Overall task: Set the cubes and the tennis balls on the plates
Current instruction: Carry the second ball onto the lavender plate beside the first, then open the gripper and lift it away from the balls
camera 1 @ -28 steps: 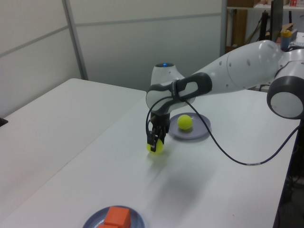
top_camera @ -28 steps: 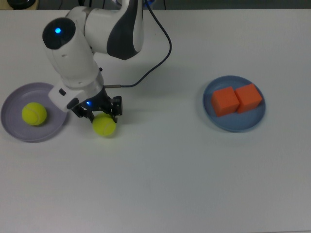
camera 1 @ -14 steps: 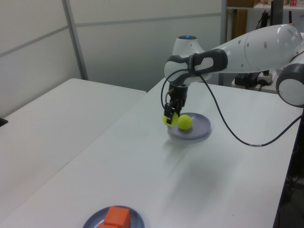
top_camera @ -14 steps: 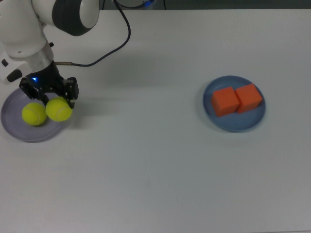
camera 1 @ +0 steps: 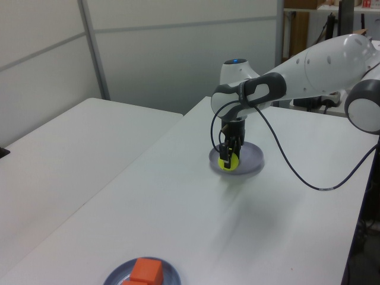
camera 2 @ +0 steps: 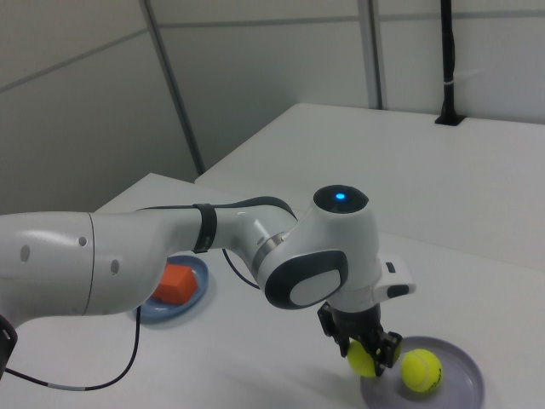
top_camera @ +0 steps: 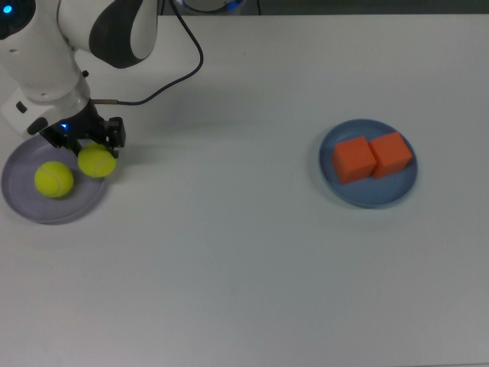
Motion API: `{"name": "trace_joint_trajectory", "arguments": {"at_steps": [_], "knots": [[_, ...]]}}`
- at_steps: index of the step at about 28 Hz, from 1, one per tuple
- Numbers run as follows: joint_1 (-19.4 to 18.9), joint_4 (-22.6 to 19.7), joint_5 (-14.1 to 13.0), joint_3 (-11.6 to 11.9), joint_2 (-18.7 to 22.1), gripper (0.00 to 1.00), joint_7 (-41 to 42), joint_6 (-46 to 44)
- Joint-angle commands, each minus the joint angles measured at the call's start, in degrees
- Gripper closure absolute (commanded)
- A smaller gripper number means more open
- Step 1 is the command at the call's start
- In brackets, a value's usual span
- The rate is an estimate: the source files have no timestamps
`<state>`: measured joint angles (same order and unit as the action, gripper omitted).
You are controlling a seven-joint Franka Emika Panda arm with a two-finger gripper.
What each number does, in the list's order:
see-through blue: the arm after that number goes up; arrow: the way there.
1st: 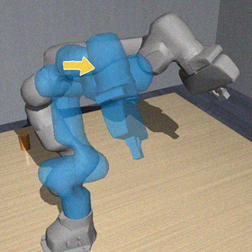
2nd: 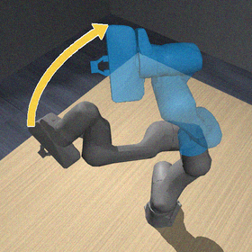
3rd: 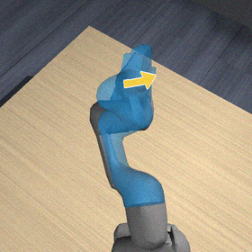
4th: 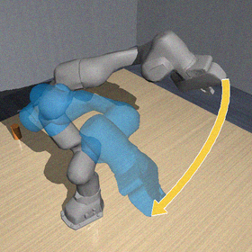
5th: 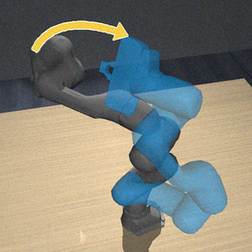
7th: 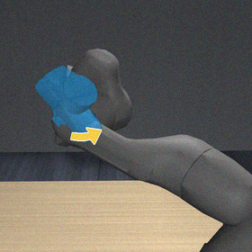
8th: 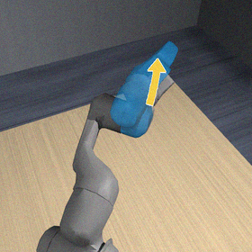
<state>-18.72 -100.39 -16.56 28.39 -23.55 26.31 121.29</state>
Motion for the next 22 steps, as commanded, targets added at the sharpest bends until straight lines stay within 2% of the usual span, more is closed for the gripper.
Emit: {"name": "trace_joint_trajectory", "arguments": {"at_steps": [1,5,7,8,9,10,11,15,22], "knots": [[0.87,-1.04,0.65,0.88,0.79,0.98,1.81,0.61],[1.23,-1.04,1.09,0.88,0.62,0.97,1.99,0.53],[1.49,-1.13,1.79,0.88,0.44,0.88,1.99,0.53],[1.49,-1.13,1.79,0.97,0.44,0.75,1.99,0.44],[1.58,-1.13,1.88,1.05,0.53,0.50,1.82,0.26],[1.49,-1.13,1.79,1.32,0.53,0.13,1.03,0.09],[1.49,-1.13,1.71,2.19,0.70,0.00,0.24,-0.35],[1.49,-0.51,1.70,2.55,1.75,0.00,0.58,-3.42],[0.26,0.01,1.70,2.11,8.43,0.00,-0.20,-9.84]]}}
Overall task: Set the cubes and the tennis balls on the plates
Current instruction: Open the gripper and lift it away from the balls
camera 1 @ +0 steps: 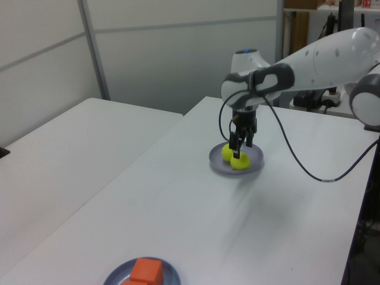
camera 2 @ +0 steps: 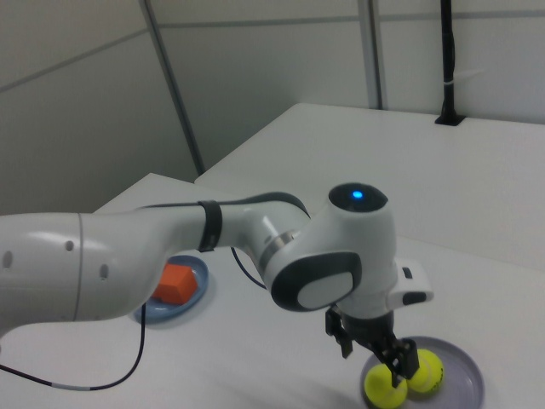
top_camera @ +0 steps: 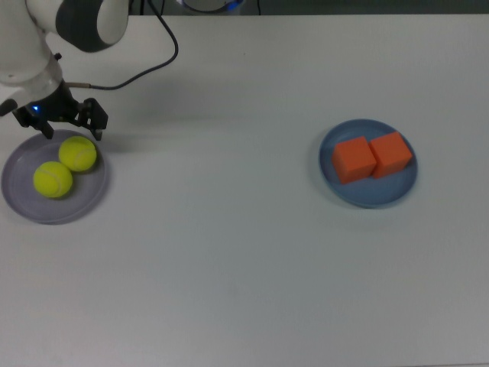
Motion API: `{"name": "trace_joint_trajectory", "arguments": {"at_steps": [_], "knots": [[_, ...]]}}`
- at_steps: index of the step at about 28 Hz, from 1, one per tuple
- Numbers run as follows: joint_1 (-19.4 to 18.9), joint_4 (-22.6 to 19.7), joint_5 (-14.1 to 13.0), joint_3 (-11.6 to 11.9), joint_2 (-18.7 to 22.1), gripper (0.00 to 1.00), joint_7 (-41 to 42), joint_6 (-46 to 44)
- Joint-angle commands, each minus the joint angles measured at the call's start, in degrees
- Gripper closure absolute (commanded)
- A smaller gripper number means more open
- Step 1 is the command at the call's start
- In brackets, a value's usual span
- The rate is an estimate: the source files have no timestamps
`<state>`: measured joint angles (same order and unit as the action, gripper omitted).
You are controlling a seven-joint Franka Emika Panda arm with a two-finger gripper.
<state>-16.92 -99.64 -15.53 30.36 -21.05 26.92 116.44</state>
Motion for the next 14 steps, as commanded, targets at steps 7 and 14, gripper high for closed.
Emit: {"name": "trace_joint_trajectory", "arguments": {"at_steps": [7,14], "knots": [[-7.25,-0.73,3.48,-3.19,12.61,0.00,-12.22,-8.68],[-7.17,-0.82,11.75,-13.74,15.86,0.00,-25.50,-9.12]]}}
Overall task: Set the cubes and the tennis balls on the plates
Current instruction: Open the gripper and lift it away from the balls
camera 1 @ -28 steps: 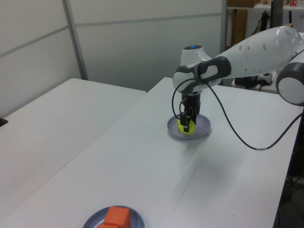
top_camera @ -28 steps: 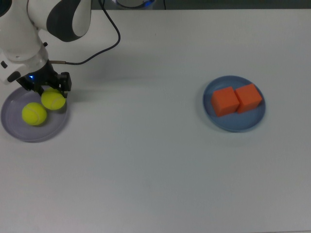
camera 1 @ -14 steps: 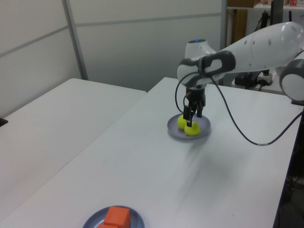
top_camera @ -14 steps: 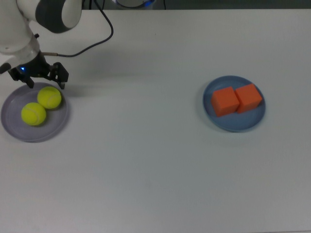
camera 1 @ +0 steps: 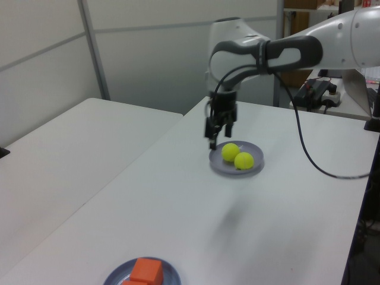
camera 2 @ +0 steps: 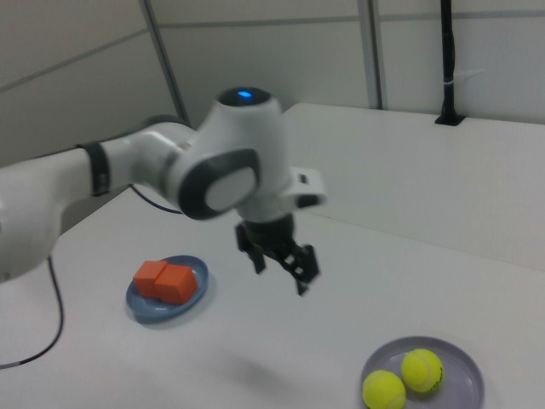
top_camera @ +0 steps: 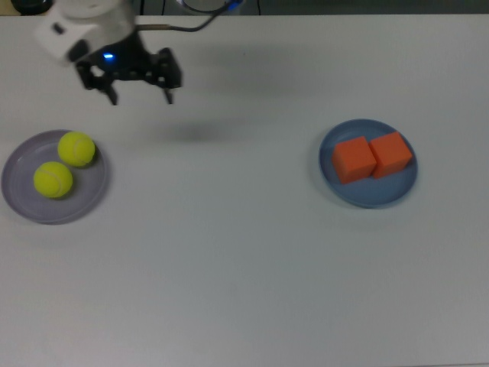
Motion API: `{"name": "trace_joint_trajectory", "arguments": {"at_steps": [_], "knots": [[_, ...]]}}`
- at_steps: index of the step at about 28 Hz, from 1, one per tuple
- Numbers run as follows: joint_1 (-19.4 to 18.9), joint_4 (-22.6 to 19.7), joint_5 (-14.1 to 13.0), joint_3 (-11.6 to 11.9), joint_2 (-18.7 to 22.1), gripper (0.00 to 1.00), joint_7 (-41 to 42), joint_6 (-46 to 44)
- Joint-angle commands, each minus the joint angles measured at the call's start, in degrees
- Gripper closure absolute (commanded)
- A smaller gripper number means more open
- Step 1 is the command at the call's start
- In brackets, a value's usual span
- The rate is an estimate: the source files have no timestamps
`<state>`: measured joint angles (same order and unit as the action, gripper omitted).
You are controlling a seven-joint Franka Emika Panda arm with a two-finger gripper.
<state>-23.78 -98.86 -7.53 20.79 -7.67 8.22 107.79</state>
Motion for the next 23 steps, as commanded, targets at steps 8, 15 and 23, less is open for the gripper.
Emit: {"name": "trace_joint_trajectory", "arguments": {"at_steps": [8,15,23], "knots": [[-0.30,-1.60,4.19,-6.02,3.36,0.00,-8.57,-1.97],[-0.30,-1.60,4.27,-6.38,3.36,0.00,-8.66,-1.97],[-0.30,-1.60,4.28,-6.46,3.36,0.00,-8.66,-1.97]]}}
